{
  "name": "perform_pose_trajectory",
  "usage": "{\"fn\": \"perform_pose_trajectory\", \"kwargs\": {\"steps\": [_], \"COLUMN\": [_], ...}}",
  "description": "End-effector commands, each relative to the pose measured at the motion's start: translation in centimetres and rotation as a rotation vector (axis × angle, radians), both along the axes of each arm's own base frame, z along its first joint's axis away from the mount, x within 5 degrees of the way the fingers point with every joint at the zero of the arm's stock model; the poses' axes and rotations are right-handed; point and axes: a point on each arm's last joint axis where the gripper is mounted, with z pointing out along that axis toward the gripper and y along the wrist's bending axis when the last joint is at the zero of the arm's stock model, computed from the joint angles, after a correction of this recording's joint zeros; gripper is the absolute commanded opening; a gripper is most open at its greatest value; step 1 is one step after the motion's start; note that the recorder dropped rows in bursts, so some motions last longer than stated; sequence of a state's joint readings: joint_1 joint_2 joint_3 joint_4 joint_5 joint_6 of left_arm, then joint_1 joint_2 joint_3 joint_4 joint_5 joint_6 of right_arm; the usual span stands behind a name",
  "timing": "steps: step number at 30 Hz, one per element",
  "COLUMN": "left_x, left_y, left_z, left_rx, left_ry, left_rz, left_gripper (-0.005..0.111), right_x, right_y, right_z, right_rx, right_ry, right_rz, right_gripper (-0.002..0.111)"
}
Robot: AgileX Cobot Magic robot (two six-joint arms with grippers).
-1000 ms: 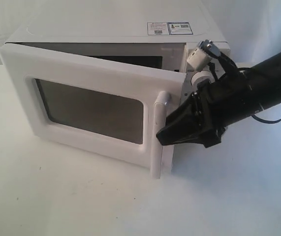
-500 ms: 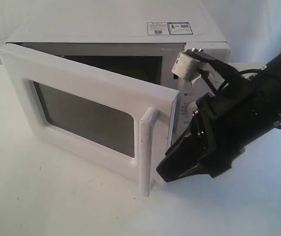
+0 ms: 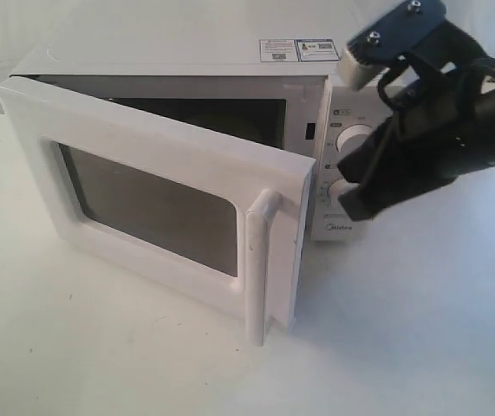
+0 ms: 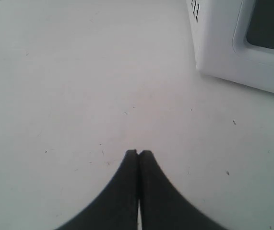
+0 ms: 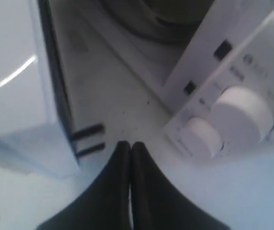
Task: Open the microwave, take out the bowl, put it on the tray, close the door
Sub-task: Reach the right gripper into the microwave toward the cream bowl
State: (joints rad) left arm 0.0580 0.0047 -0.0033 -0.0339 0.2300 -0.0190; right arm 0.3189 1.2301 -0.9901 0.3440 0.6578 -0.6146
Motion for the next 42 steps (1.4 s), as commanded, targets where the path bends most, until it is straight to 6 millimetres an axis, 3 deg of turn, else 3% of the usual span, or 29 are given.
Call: {"fn": "perform_pose_trajectory", "kwargs": {"steps": [1,4,7,10,13,16,23,28,36,42], "left_x": [0.0,0.0,0.0,0.0,0.0,0.0,0.0,0.0,0.0,0.0], "left_y": [0.0,0.0,0.0,0.0,0.0,0.0,0.0,0.0,0.0,0.0], "left_z": [-0.1,-0.1,-0.1,-0.1,-0.1,-0.1,-0.1,-0.1,-0.1,-0.1], "left_rx": [-0.005,-0.005,-0.005,-0.005,-0.005,-0.005,-0.005,-0.005,-0.005,-0.005], "left_ry": [0.001,0.001,0.001,0.001,0.001,0.001,0.001,0.001,0.001,0.001], "left_rz": [-0.002,-0.002,-0.002,-0.002,-0.002,-0.002,-0.002,-0.002,-0.002,-0.002], "left_gripper": [0.0,0.0,0.0,0.0,0.0,0.0,0.0,0.0,0.0,0.0], "right_x": [2.2,1.1,-2.3,-3.7,-3.2,-2.9,-1.3,-1.1,0.2,2.1], "right_y": [1.1,2.1,3.0,2.6,2.0,2.0,2.9,5.4,9.4,12.1], "right_z": [-1.5,-2.3,-1.4,0.2,1.6,1.7,-0.8,-2.8,-6.2,-7.1], "right_rx": [0.107,0.122,0.175,0.161,0.157,0.159,0.153,0.134,-0.138,-0.204], "right_ry": [0.011,0.129,0.282,0.193,0.028,-0.003,0.106,0.108,-0.008,-0.157], "right_rz": [-0.041,0.118,0.383,0.444,0.341,0.317,0.374,0.614,0.641,0.46], "right_gripper": [0.0,0.0,0.0,0.0,0.0,0.0,0.0,0.0,0.0,0.0]}}
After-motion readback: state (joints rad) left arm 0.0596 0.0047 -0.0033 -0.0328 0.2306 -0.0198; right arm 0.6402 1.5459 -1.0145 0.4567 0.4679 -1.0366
